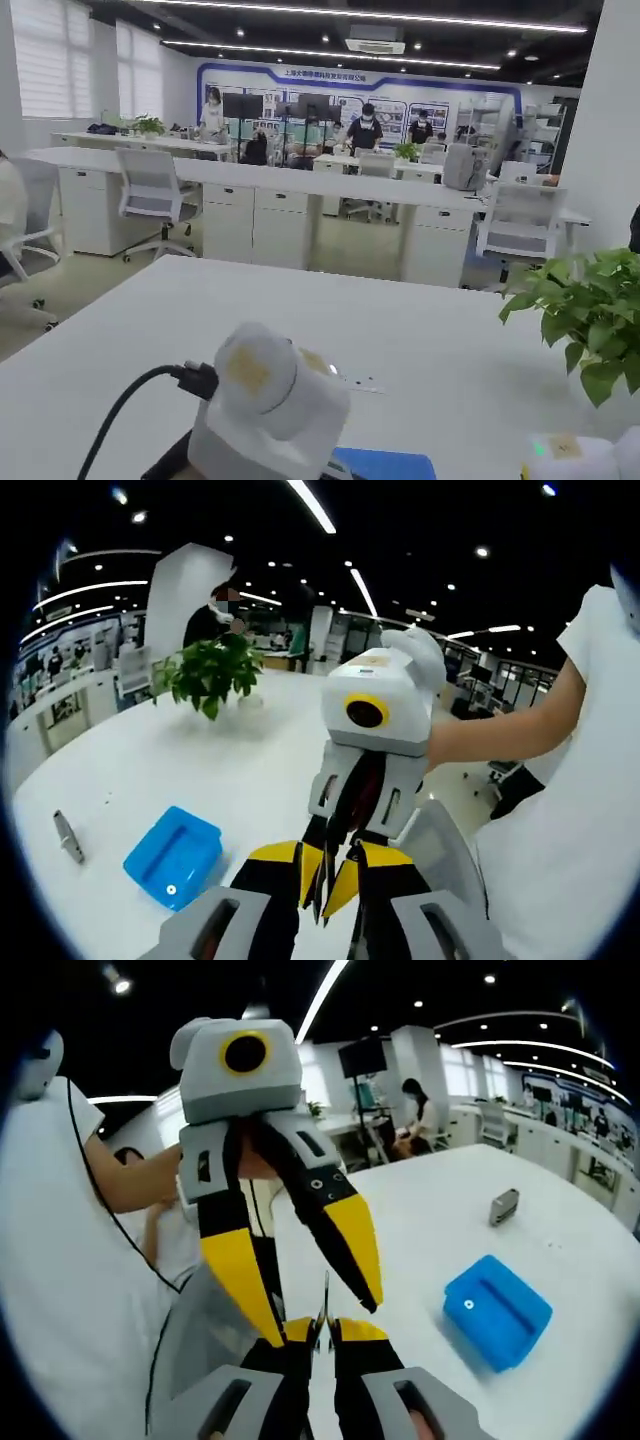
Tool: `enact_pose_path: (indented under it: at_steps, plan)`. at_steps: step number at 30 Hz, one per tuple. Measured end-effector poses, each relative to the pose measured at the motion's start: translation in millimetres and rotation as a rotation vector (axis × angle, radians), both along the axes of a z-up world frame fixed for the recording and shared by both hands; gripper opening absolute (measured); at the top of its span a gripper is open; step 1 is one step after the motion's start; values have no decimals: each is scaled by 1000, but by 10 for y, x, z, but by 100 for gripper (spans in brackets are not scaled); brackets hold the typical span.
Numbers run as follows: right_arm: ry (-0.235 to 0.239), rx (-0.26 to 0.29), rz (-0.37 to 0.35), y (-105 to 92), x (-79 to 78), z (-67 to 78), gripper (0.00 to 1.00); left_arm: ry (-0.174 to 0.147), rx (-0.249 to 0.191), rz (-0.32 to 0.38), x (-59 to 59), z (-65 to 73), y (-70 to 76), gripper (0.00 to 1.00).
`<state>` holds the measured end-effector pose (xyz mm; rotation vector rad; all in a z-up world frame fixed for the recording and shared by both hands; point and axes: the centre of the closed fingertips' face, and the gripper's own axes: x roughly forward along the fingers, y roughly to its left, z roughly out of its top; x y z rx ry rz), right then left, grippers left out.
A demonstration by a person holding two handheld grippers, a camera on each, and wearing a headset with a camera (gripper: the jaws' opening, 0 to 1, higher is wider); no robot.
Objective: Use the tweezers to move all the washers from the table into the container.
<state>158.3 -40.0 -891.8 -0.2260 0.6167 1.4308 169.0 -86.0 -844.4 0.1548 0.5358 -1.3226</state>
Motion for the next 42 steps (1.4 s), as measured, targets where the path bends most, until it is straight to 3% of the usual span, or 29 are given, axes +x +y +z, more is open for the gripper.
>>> enact_pose_path:
  at_steps: [3,7,10,14,18,20,25,29,31,33,35,36,38,42]
  plan:
    - [18,4,-14,-10,-4,8,4,15,-7,-12,-24,20,-22,11]
    - [26,20,-5,9,-31,28,4,2,-4,-25,-17,25,-2,1]
    - [14,11,11,16,-43,13,4,15,-11,-32,-24,18,6,1]
    - [5,4,34,11,-33,-23,4,-7,-1,-41,-36,-3,24,0]
    - [-3,-6,48,4,-38,-64,6,-17,-20,-33,-30,41,36,0]
    - [-19,-1,36,-5,-7,-79,6,-42,-11,-23,-5,45,62,0]
    - [-7,5,48,-32,2,-98,8,-55,2,-34,-32,43,72,0]
    - [-9,-23,52,-58,-2,-213,10,-59,-12,-36,-33,114,56,0]
    - [-14,-9,43,-60,33,-238,9,-84,22,-45,-6,69,88,0]
    - [-18,-28,46,-77,62,-295,8,-78,42,-42,31,-5,103,0]
    - [-65,-107,38,-168,151,-395,7,-103,107,-16,124,-134,171,0]
    - [-101,-129,38,-194,191,-417,7,-112,118,-32,121,-172,175,0]
    - [-160,-170,56,-244,239,-457,6,-98,125,-14,151,-250,183,0]
    - [-153,-204,51,-298,299,-557,7,-60,149,4,184,-420,227,0]
